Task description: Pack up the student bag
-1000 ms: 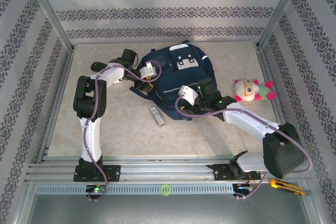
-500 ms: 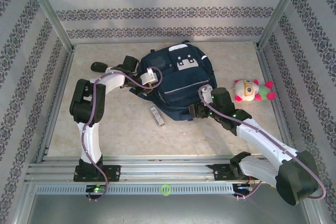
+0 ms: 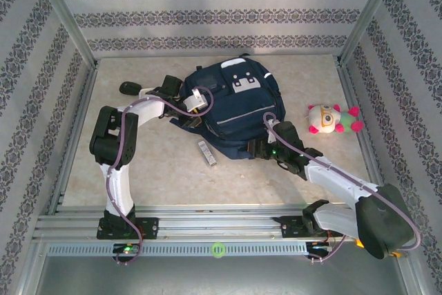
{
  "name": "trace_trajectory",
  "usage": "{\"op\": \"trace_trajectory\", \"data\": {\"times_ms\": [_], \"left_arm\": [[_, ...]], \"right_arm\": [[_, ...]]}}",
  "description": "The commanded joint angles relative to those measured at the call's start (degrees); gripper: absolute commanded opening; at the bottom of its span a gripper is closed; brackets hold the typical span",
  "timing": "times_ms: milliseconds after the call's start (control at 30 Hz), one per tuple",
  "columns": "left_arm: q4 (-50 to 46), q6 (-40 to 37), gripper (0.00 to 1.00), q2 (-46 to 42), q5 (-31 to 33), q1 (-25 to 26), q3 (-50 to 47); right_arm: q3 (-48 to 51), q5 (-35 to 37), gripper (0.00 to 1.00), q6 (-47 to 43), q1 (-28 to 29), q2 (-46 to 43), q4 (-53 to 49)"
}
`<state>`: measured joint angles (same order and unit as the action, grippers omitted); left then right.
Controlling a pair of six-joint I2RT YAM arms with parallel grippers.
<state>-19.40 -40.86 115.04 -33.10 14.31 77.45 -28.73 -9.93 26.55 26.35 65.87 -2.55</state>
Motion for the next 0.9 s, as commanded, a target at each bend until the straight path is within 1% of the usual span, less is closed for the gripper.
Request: {"op": "trace_trajectory", "data": {"times_ms": [0, 33, 67, 133, 233, 367, 500, 600, 667, 700, 733, 767, 867], "left_arm": [[0.58, 1.48, 0.19, -0.96, -0.17, 1.15, 0.63], [-0.18, 1.41, 0.14, -1.03, -0.40, 1.31, 0.91], [-1.08, 1.19, 0.10, -1.07, -1.00, 1.36, 1.16], [-3.54, 0.88, 0.06, -1.51, -1.85, 1.69, 1.47], [-6.67, 0.88, 0.05, -2.55, -1.99, 3.05, 1.22], [-10.01, 0.73, 0.05, -3.92, -1.18, 5.88, 0.29], [-10.32, 3.45, 0.05, -5.48, -1.57, 8.72, -1.01], [-9.26, 4.96, 0.05, -6.73, 0.02, 10.85, -2.37], [-5.78, 7.17, 0.03, -7.37, 3.49, 10.77, -3.96], [-5.00, 7.77, 0.02, -7.40, 5.01, 10.54, -4.19], [-5.31, 8.08, 0.02, -7.38, 5.49, 10.54, -3.85], [-5.79, 8.81, 0.02, -7.40, 5.50, 10.55, -3.18], [-4.86, 11.83, 0.02, -8.44, 4.09, 10.56, -3.45]], "right_arm": [[0.65, -0.29, 0.57, 3.01, 0.01, 1.25, 2.86], [0.86, -0.03, 0.55, 3.77, 0.25, 1.55, 3.41], [1.02, 0.57, 0.54, 4.65, 0.40, 1.72, 3.77], [1.36, 2.34, 0.50, 7.05, 0.88, 2.18, 5.08], [1.73, 4.94, 0.45, 10.81, 1.83, 3.07, 7.81], [1.29, 7.47, 0.41, 14.05, 3.88, 4.76, 11.46], [1.04, 9.88, 0.39, 16.60, 5.27, 6.16, 15.28], [0.46, 9.07, 0.39, 17.08, 5.38, 6.69, 18.51], [-0.21, 7.22, 0.42, 14.68, 5.38, 5.48, 18.31], [-0.44, 6.55, 0.47, 13.47, 5.38, 4.12, 17.09], [-0.51, 5.77, 0.55, 11.97, 5.22, 2.42, 15.47], [-0.45, 4.78, 0.59, 10.49, 4.91, 0.56, 13.59], [-0.14, 1.65, 0.69, 8.42, 3.29, -4.72, 7.15]]}}
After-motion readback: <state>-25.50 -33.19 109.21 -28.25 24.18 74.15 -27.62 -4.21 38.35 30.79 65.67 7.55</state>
